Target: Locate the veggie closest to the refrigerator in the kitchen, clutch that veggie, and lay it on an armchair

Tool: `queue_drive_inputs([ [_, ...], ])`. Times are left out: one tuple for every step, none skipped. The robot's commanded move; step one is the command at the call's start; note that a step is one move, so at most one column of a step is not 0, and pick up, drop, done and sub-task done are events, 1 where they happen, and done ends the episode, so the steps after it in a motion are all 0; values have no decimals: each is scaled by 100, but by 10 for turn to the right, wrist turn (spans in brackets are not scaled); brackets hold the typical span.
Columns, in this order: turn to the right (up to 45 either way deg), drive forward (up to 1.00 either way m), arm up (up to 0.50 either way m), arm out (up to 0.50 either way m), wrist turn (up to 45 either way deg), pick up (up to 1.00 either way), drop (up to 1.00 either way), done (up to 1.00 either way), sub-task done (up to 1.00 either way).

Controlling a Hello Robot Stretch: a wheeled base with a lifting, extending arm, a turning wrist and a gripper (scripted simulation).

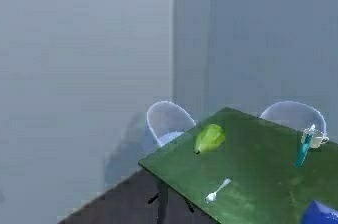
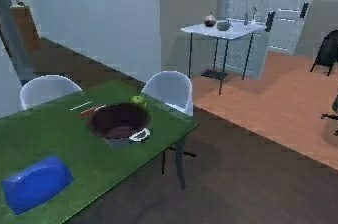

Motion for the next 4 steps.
queue_drive_inputs([
  [-450, 0, 0, 0, 0, 0, 0, 0, 0],
  [450, 0, 0, 0, 0, 0, 0, 0, 0],
  [450, 0, 0, 0, 0, 0, 0, 0, 0],
  [450, 0, 0, 0, 0, 0, 0, 0, 0],
])
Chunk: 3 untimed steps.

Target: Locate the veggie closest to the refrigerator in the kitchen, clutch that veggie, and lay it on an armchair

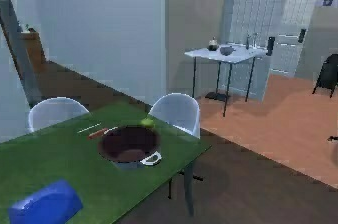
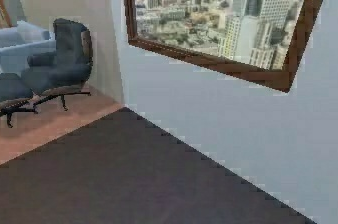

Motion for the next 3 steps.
queue_drive_inputs([
  [390, 0, 0, 0, 0, 0, 0, 0, 0],
  [0, 100, 0, 0, 0, 0, 0, 0, 0],
  [120, 0, 0, 0, 0, 0, 0, 0, 0],
])
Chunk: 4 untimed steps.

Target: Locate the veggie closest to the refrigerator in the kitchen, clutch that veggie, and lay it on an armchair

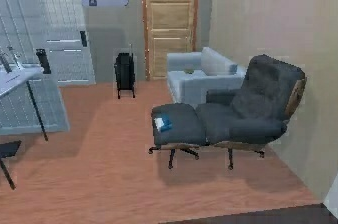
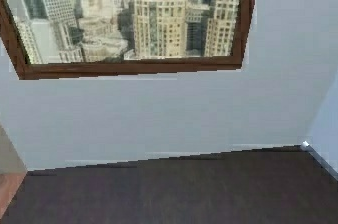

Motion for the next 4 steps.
queue_drive_inputs([
  [0, 15, 0, 0, 0, 0, 0, 0, 0],
  [-390, 0, 0, 0, 0, 0, 0, 0, 0],
  [-30, 0, 0, 0, 0, 0, 0, 0, 0],
  [0, 15, 0, 0, 0, 0, 0, 0, 0],
])
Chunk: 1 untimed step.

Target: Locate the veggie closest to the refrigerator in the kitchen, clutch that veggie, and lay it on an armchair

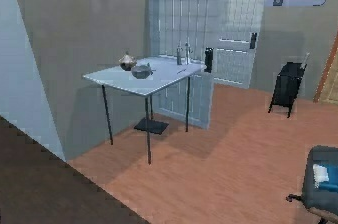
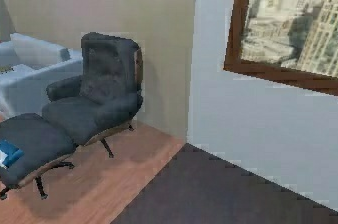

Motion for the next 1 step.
queue_drive_inputs([
  [-120, 0, 0, 0, 0, 0, 0, 0, 0],
])
